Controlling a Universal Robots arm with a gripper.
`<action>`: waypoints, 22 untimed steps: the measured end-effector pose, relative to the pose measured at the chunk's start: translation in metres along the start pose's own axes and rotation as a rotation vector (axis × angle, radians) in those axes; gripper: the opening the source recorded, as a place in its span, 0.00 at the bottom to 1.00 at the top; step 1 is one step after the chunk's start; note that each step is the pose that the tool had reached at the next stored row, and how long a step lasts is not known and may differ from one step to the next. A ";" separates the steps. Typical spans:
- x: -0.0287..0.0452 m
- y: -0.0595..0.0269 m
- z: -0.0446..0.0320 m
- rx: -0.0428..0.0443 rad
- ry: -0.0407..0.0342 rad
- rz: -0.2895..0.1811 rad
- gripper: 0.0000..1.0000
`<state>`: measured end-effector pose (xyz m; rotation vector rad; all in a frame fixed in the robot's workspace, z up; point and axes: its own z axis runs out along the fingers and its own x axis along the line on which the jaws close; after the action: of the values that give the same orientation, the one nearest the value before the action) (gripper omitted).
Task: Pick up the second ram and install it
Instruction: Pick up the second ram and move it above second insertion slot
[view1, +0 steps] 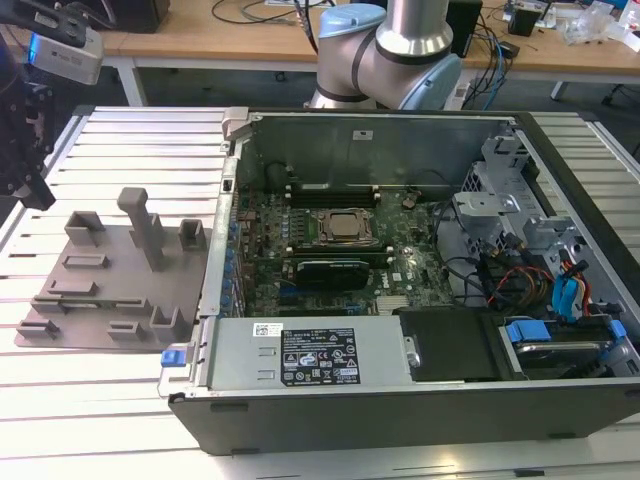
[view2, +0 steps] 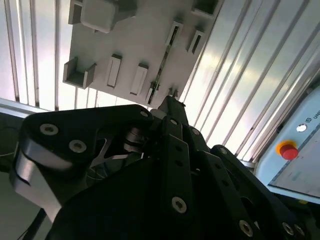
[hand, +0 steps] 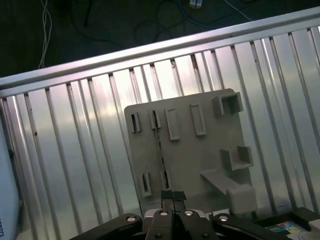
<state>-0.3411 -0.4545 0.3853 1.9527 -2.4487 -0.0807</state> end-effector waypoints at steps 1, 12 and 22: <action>0.0000 0.0000 0.0000 -0.0003 0.0006 -0.011 0.10; 0.0000 0.0000 -0.0001 -0.0017 0.0031 -0.064 0.30; 0.0004 -0.0008 0.0176 -0.0017 0.0030 -0.065 0.30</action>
<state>-0.3411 -0.4545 0.3677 2.0297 -2.3830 -0.0802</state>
